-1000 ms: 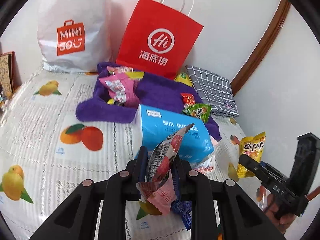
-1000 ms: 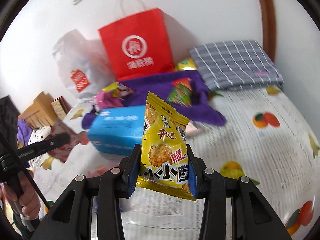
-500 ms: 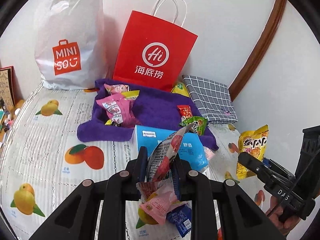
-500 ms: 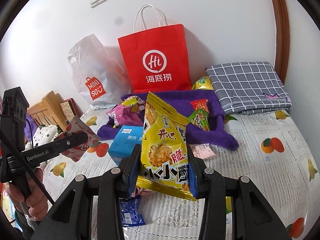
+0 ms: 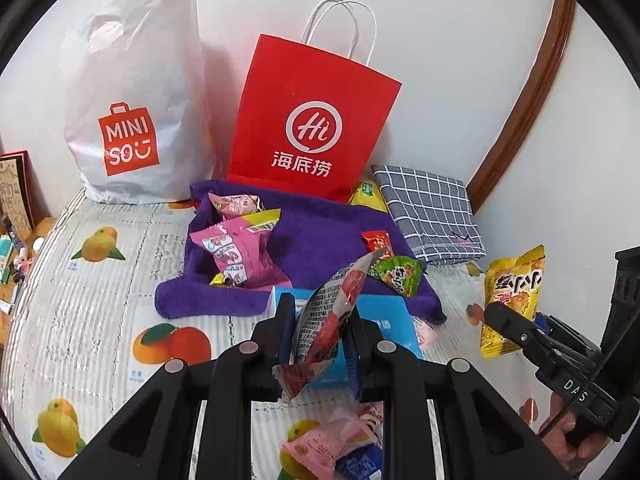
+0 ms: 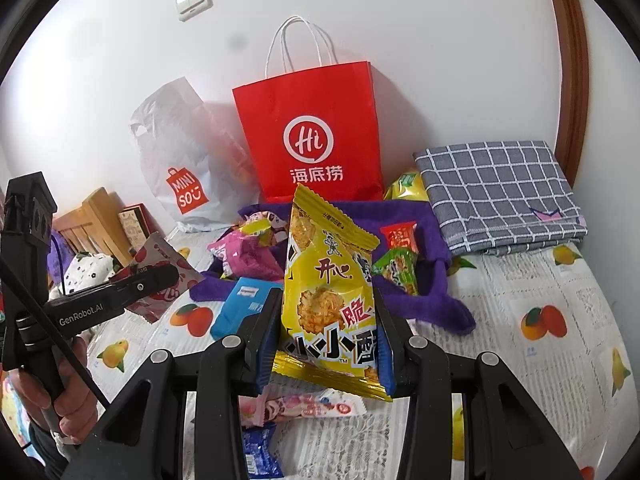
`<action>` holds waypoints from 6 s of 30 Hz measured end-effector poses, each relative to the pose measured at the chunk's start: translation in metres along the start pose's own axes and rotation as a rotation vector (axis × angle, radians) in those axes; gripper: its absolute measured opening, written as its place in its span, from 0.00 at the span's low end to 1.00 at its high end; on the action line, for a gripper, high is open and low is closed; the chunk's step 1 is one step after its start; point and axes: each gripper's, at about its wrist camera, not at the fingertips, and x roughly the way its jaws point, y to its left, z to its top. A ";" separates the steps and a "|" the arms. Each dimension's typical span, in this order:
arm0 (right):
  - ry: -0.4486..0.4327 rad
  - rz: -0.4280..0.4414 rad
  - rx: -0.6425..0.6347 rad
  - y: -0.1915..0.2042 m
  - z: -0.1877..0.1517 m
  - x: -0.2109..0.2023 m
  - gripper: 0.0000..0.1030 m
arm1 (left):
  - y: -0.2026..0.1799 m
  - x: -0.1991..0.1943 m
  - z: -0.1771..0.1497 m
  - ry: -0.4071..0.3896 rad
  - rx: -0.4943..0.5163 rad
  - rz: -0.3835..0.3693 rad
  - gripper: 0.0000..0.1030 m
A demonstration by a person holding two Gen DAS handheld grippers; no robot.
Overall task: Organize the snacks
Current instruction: 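Carry the yellow chip bag and pink candy packet toward the purple towel, then open the right gripper over the towel while the left releases the pink packet there, then grasp the pink rectangular pastry packet with the right gripper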
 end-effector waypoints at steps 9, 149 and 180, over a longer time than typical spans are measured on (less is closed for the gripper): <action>-0.004 0.002 -0.008 -0.001 0.011 0.014 0.40 | -0.002 0.009 0.010 -0.013 0.031 0.024 0.21; 0.192 -0.047 0.058 -0.080 -0.023 0.112 0.48 | 0.077 0.070 0.001 0.074 -0.106 0.057 0.67; 0.288 -0.106 -0.214 -0.043 -0.057 0.137 0.41 | 0.060 0.068 -0.009 0.110 -0.073 -0.022 0.67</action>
